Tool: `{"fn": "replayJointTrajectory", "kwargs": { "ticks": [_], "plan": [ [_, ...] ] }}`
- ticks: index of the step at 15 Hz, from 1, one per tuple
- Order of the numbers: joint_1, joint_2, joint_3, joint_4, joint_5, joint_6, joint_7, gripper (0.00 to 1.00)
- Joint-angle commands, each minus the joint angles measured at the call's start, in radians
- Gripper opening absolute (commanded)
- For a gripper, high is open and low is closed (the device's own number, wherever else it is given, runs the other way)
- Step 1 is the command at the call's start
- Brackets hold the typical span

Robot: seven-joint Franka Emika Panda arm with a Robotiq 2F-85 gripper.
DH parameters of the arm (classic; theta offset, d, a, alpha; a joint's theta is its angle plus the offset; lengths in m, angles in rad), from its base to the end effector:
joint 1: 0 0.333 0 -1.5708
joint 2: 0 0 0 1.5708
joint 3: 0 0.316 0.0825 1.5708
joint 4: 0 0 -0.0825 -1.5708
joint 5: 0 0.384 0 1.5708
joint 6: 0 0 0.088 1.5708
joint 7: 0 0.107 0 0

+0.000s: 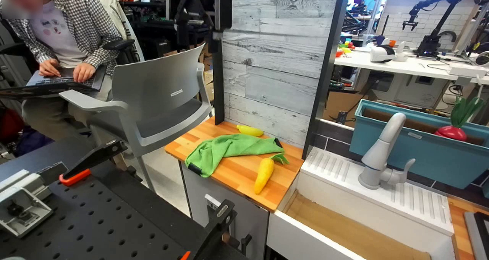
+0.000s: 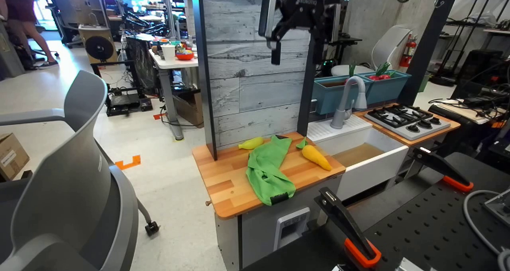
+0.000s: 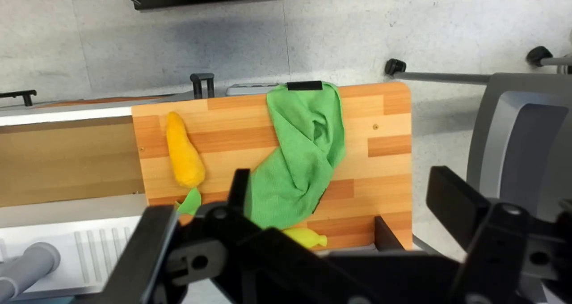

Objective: Fold the green towel

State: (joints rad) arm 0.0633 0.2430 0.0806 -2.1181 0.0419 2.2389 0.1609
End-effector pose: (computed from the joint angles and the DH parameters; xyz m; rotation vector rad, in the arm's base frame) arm 0.5534 0.0810 0.2886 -3.1027 0.0716 0.1988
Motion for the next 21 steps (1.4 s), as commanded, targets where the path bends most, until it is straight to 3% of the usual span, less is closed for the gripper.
{"fn": "replayJointTrajectory", "kwargs": {
  "ticks": [1, 11, 21],
  "plan": [
    [0.036, 0.156, -0.021, 0.074, -0.066, 0.041, 0.041, 1.0],
    [0.146, 0.511, -0.12, 0.236, -0.226, 0.099, 0.134, 1.0],
    [0.219, 0.741, -0.187, 0.393, -0.3, 0.093, 0.127, 1.0]
  ]
}}
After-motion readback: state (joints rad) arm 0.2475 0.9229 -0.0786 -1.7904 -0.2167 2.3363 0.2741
